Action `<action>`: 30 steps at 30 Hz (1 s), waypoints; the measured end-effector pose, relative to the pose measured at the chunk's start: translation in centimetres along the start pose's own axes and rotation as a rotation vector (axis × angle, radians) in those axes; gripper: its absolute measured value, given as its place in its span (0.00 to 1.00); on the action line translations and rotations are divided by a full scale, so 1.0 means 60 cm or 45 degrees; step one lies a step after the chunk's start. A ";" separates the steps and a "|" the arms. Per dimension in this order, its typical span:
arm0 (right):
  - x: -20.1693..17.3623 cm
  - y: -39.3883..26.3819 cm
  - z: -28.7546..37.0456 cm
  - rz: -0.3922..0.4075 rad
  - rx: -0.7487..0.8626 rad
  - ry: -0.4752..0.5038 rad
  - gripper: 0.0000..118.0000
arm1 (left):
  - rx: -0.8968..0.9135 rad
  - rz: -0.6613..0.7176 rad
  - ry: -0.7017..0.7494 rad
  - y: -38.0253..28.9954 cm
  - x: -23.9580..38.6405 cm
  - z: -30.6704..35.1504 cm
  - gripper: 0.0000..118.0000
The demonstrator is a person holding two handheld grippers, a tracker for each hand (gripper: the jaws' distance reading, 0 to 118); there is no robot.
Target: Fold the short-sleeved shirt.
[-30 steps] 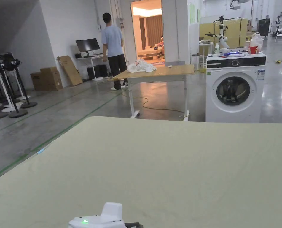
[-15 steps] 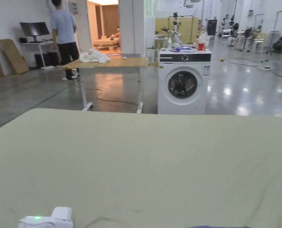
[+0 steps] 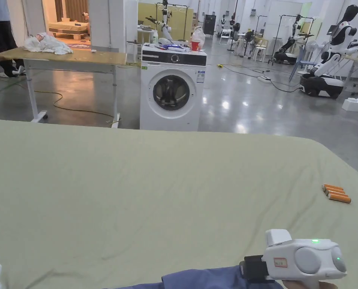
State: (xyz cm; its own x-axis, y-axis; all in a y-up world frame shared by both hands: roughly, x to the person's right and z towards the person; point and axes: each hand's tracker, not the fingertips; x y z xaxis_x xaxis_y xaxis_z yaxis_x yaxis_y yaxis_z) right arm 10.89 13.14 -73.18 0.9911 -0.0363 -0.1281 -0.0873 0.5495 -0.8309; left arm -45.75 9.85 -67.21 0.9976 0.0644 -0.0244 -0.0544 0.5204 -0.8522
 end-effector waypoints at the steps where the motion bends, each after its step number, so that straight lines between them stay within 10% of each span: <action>1: -0.003 0.004 -0.015 0.073 -0.015 -0.023 0.60 | 0.004 0.007 -0.003 -0.001 -0.002 0.000 0.03; 5: -0.003 0.006 -0.044 0.109 -0.103 0.047 0.40 | 0.018 0.025 -0.018 -0.005 -0.007 0.001 0.03; 8: -0.010 0.002 -0.036 0.140 -0.089 0.027 0.05 | 0.028 0.030 -0.018 -0.007 -0.008 0.000 0.03; 13: 0.015 -0.014 0.009 -0.008 0.071 0.096 0.02 | 0.110 0.139 -0.055 -0.014 -0.005 0.038 0.00; 30: 0.020 0.007 0.521 -0.052 0.988 0.133 0.01 | 1.086 -0.051 -0.314 0.020 0.021 0.588 0.00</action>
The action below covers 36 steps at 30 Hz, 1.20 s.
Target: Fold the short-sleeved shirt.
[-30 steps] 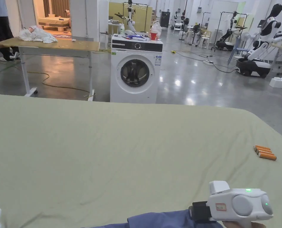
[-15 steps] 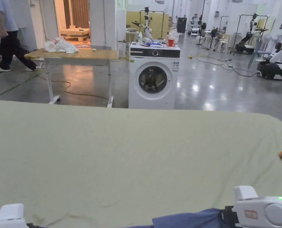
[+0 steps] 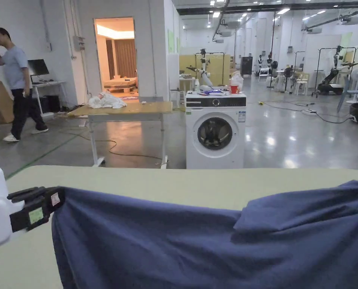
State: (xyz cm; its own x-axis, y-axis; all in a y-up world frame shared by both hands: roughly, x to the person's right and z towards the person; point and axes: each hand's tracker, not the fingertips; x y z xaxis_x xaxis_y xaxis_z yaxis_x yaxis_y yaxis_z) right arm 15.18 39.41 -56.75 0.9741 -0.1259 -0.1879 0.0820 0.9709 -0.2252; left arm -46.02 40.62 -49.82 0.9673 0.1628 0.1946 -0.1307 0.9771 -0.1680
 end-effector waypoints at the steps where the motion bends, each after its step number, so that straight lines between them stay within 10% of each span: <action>1: -0.007 0.024 0.004 0.029 0.036 0.002 0.01 | 0.022 -0.020 0.008 0.022 0.004 0.001 0.00; 36: -0.084 0.426 -0.340 0.163 0.350 -0.329 0.01 | 0.226 -0.200 0.382 0.330 -0.043 -0.392 0.00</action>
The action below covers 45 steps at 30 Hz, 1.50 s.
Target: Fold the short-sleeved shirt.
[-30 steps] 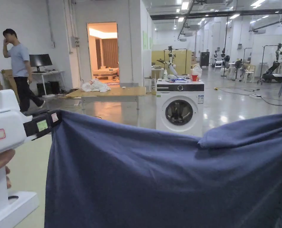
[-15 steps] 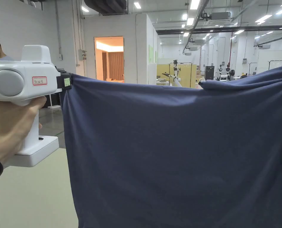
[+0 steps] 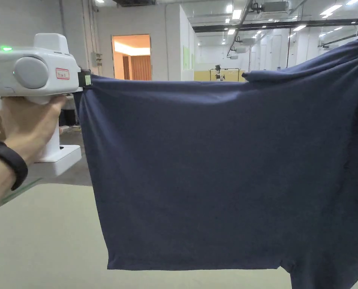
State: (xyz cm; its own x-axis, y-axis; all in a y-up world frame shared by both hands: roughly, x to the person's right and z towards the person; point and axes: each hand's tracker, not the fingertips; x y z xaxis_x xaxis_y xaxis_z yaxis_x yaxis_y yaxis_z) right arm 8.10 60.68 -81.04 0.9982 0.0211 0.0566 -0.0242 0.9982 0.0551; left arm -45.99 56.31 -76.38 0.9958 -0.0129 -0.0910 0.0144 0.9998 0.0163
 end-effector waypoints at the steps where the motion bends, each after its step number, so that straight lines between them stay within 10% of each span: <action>1: -0.003 -0.002 -0.009 -0.001 -0.004 -0.002 0.01 | -0.011 -0.003 0.001 -0.003 0.000 -0.008 0.00; 18: 0.012 -0.280 -0.009 -0.138 -0.341 0.142 0.01 | -0.351 0.113 -0.102 -0.278 0.011 -0.018 0.00; 28: 0.084 -0.475 0.342 -0.198 -0.432 0.332 0.01 | -0.416 0.332 -0.359 -0.435 -0.042 0.295 0.00; 40: 0.156 -0.708 0.696 -0.466 -0.688 0.124 0.01 | -0.678 0.416 -0.191 -0.658 -0.071 0.642 0.00; 45: 0.151 -0.758 0.749 -0.411 -0.837 0.122 0.01 | -0.725 0.398 -0.211 -0.693 -0.074 0.681 0.00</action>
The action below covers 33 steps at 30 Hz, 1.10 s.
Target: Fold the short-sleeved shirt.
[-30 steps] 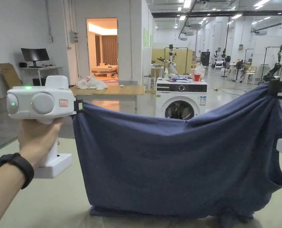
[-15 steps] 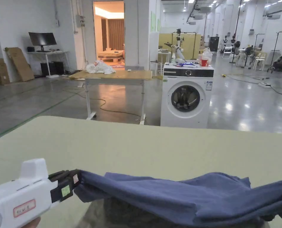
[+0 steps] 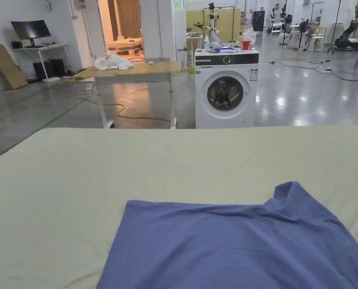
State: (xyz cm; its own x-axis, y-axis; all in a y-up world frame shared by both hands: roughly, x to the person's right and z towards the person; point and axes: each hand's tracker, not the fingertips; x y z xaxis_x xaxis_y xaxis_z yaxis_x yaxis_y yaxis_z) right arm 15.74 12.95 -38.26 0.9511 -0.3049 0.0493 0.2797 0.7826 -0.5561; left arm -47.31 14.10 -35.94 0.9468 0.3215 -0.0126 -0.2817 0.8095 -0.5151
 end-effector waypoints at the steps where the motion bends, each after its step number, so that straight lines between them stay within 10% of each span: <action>1: -0.001 -0.008 -0.002 0.019 -0.018 -0.031 0.01 | -0.009 0.008 -0.004 -0.005 -0.007 -0.003 0.00; 4: -0.001 -0.023 -0.016 0.046 -0.041 -0.044 0.02 | -0.040 0.027 0.018 -0.009 -0.019 -0.022 0.00; 8: 0.001 -0.028 -0.022 0.092 -0.074 -0.104 0.71 | -0.062 -0.089 0.112 -0.015 -0.013 -0.032 0.64; 9: 0.001 -0.027 -0.020 0.089 -0.073 -0.099 0.72 | -0.031 -0.118 0.118 -0.014 -0.007 -0.025 0.71; 17: -0.059 0.019 0.062 -0.006 0.288 -0.040 0.71 | 0.446 -0.452 0.187 0.054 0.155 0.071 0.73; 27: -0.200 0.091 0.120 0.383 0.565 0.140 0.68 | 0.670 -0.528 0.064 0.102 0.266 0.121 0.72; 30: -0.221 0.100 0.132 0.428 0.561 0.169 0.52 | 0.781 -0.580 0.126 0.101 0.274 0.135 0.61; 33: -0.228 0.097 0.137 0.451 0.574 0.181 0.08 | 0.779 -0.566 0.115 0.107 0.271 0.147 0.30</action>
State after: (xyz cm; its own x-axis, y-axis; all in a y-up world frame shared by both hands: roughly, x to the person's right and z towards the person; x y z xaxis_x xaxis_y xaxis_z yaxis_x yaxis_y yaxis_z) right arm 5.42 26.15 -35.34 0.9785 -0.0279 -0.2043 0.0055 0.9940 -0.1093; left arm -35.08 28.84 -31.91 0.9930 -0.1185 0.0016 0.1180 0.9899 0.0788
